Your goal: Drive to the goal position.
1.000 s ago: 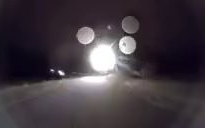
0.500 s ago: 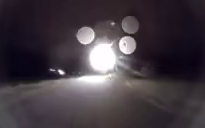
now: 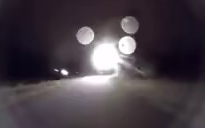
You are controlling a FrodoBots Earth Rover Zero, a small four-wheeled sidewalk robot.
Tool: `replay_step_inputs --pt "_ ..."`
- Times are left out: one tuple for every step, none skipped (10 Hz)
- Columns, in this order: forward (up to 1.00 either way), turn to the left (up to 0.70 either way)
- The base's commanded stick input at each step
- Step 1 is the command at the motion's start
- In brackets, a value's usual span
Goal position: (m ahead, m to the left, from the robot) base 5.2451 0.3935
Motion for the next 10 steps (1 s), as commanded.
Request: replay_step_inputs --pt "1.0 0.0" --pt "1.0 0.0" --pt "1.0 0.0" --pt "1.0 0.0" --pt "1.0 0.0" --pt "1.0 0.0" --pt "1.0 0.0" --pt "1.0 0.0" --pt "1.0 0.0" --pt "1.0 0.0"
